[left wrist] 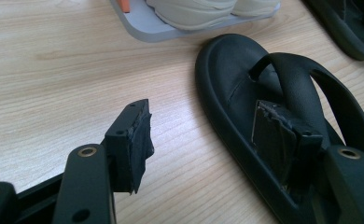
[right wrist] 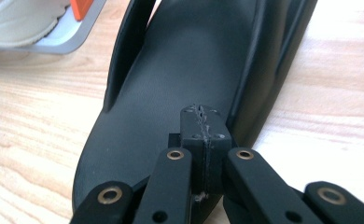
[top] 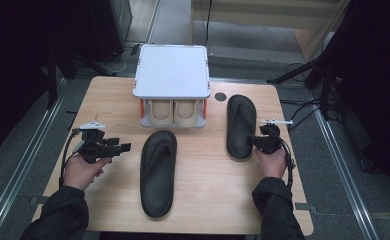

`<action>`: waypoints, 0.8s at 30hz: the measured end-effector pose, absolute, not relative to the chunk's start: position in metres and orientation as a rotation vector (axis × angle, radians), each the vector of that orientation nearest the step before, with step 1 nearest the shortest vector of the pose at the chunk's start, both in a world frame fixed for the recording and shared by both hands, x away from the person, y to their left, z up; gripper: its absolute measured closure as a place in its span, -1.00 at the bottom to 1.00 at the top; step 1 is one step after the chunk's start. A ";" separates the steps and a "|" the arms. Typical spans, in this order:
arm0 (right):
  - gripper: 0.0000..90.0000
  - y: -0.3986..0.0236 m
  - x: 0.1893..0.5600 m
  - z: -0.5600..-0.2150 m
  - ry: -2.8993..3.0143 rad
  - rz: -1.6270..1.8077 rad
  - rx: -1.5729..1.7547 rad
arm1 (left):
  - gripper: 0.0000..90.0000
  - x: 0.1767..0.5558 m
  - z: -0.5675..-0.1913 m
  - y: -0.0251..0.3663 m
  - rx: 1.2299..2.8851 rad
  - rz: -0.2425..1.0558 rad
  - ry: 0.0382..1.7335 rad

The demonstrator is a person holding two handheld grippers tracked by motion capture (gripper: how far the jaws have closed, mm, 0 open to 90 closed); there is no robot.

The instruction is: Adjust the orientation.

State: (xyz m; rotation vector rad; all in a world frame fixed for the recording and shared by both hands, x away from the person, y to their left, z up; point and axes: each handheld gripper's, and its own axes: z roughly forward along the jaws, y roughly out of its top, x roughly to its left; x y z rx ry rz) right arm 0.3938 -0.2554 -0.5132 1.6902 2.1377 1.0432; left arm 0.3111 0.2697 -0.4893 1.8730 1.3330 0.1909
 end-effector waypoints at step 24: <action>0.41 -0.272 0.402 -0.499 1.970 1.128 1.694 | -0.15 0.301 -0.492 0.272 1.877 0.185 1.339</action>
